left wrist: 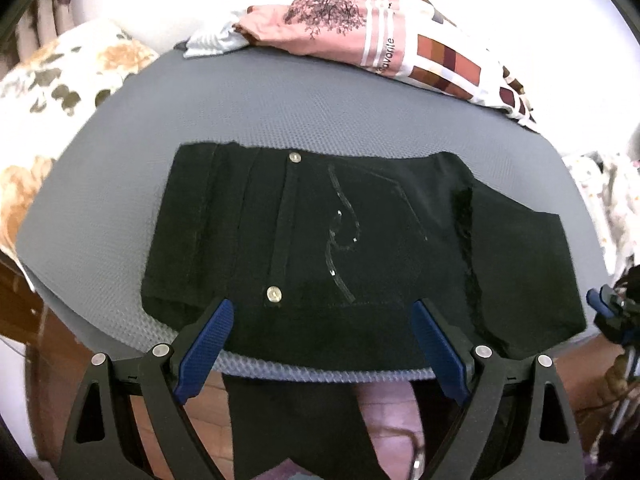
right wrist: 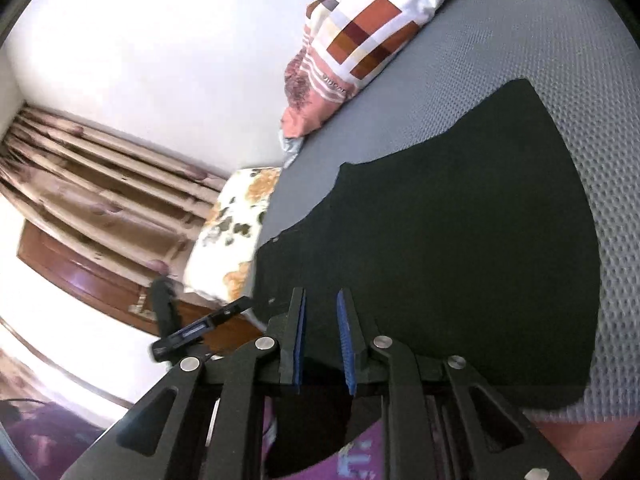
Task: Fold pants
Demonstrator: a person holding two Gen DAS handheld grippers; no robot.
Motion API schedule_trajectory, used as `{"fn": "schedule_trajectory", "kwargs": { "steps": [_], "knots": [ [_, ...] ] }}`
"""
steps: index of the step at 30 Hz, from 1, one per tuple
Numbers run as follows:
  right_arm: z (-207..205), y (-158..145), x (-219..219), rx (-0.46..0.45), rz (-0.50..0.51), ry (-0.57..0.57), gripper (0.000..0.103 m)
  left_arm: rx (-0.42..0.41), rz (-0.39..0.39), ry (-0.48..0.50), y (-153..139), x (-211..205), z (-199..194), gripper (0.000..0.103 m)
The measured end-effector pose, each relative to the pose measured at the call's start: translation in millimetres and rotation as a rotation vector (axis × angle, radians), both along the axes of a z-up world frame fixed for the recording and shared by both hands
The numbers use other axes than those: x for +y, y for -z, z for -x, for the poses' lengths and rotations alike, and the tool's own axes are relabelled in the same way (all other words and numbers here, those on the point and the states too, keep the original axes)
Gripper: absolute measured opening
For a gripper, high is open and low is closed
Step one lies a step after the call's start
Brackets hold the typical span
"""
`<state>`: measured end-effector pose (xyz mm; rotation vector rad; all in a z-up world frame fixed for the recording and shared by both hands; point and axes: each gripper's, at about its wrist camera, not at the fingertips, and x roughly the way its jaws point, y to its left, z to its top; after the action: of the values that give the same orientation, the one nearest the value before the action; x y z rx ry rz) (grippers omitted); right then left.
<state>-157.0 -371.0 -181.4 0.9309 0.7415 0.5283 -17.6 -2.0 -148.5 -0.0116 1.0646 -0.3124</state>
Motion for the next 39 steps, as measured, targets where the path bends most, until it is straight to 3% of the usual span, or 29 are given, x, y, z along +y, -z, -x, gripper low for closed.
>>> {"fn": "schedule_trajectory", "kwargs": {
  "steps": [4, 7, 11, 15, 19, 24, 25, 26, 27, 36, 39],
  "knots": [
    [6.6, 10.3, 0.5, 0.032, -0.091, -0.023, 0.027, 0.054, 0.11, 0.063, 4.4, -5.7, 4.7, 0.09],
    [5.8, 19.7, 14.6, 0.079, -0.151, -0.082, 0.039, 0.113, 0.245, 0.17, 5.1, -22.6, 12.3, 0.09],
    [5.5, 35.1, 23.3, 0.156, -0.187, -0.078, 0.056, 0.225, 0.297, 0.257, 15.3, -49.1, 10.8, 0.09],
    [1.4, 54.1, 31.4, 0.225, -0.203, -0.067, 0.056, 0.376, 0.382, 0.309, 33.3, -69.9, 0.8, 0.09],
    [-5.5, 65.8, 40.2, 0.267, -0.249, -0.068, 0.057, 0.413, 0.357, 0.345, 38.1, -88.7, -9.7, 0.09],
    [-10.0, 55.4, 44.5, 0.194, -0.259, -0.057, 0.056, 0.494, 0.351, 0.363, 49.9, -105.5, -26.1, 0.09],
    [-9.9, 53.0, 45.7, 0.178, -0.262, -0.055, 0.049, 0.501, 0.353, 0.361, 51.1, -105.6, -28.2, 0.09],
    [-9.5, 49.8, 46.0, 0.16, -0.26, -0.056, 0.041, 0.51, 0.361, 0.365, 52.4, -106.7, -30.9, 0.09],
    [-9.7, 46.7, 46.7, 0.145, -0.256, -0.062, 0.04, 0.522, 0.367, 0.371, 53.6, -109.2, -32.7, 0.09],
    [-8.3, 62.9, 42.0, 0.211, -0.309, -0.059, 0.04, 0.641, 0.482, 0.359, 66.6, -126.0, -49.2, 0.091],
    [-5.3, 65.7, 41.5, 0.248, -0.334, -0.076, 0.046, 0.672, 0.531, 0.341, 70.7, -125.1, -55.0, 0.091]
  ]
}}
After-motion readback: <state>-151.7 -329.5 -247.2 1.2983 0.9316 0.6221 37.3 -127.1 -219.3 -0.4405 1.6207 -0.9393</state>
